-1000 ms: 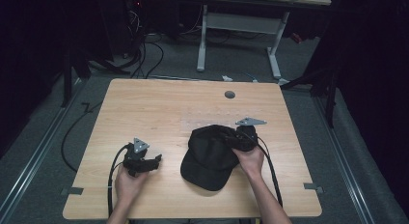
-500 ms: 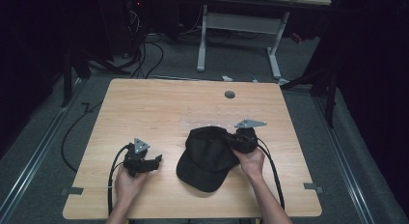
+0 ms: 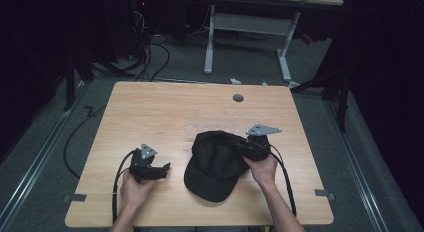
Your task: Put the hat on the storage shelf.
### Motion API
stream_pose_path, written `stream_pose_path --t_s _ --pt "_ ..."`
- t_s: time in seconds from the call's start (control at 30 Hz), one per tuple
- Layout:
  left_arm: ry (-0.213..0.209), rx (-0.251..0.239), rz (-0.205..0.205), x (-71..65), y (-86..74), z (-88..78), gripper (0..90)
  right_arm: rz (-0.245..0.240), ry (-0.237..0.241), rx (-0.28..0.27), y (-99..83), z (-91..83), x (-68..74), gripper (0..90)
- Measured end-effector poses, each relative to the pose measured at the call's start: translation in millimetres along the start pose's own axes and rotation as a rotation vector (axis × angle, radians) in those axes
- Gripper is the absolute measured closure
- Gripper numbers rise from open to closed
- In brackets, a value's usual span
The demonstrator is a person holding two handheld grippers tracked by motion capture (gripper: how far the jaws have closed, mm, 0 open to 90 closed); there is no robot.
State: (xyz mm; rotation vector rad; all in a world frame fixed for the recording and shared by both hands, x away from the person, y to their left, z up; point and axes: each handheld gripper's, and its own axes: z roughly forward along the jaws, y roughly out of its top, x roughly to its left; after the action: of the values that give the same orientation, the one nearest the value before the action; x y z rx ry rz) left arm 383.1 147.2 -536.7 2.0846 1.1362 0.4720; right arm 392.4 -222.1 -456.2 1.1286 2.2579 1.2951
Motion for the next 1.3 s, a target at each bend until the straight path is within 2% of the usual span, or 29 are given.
stream_pose_path --t_s 0.1,0.17,0.23,0.3,0.43,0.5,0.57,0.83,1.1,1.3 --pt "-0.004 0.003 -0.004 -0.1 0.5 -0.1 16.2 -0.009 0.004 -0.013 1.1 -5.9 1.8 84.1" --pt "-0.011 0.006 -0.011 -0.1 1.4 -1.7 19.6 -0.011 0.006 -0.019 1.5 -8.9 3.1 84.1" --pt "-0.028 0.002 -0.024 0.6 1.7 -2.4 21.8 -0.014 0.015 -0.035 1.6 -11.7 4.7 84.0" --pt "-0.035 0.004 -0.019 0.3 1.9 -2.9 23.4 -0.015 0.026 -0.050 2.0 -14.5 6.9 84.1" --pt "-0.075 -0.009 -0.018 -2.9 3.3 -5.3 23.5 -0.022 0.044 -0.073 4.7 -20.8 11.3 84.2" --pt "-0.100 -0.024 -0.022 -4.3 3.8 -7.0 23.3 -0.030 0.043 -0.077 5.6 -24.4 12.7 84.1" --pt "-0.146 -0.037 -0.026 -6.6 4.7 -9.4 21.6 -0.029 0.042 -0.077 5.8 -27.8 12.9 84.1" --pt "-0.250 -0.067 -0.025 -14.8 11.3 -20.8 20.8 -0.029 0.039 -0.082 6.7 -40.2 12.5 84.1" --pt "-0.336 -0.103 0.010 -26.9 24.1 -35.8 20.9 -0.041 0.041 -0.085 7.4 -43.6 14.4 83.9" --pt "-0.416 -0.082 0.041 -37.6 32.8 -38.6 19.6 -0.068 0.043 -0.093 13.3 -44.8 19.0 83.8"
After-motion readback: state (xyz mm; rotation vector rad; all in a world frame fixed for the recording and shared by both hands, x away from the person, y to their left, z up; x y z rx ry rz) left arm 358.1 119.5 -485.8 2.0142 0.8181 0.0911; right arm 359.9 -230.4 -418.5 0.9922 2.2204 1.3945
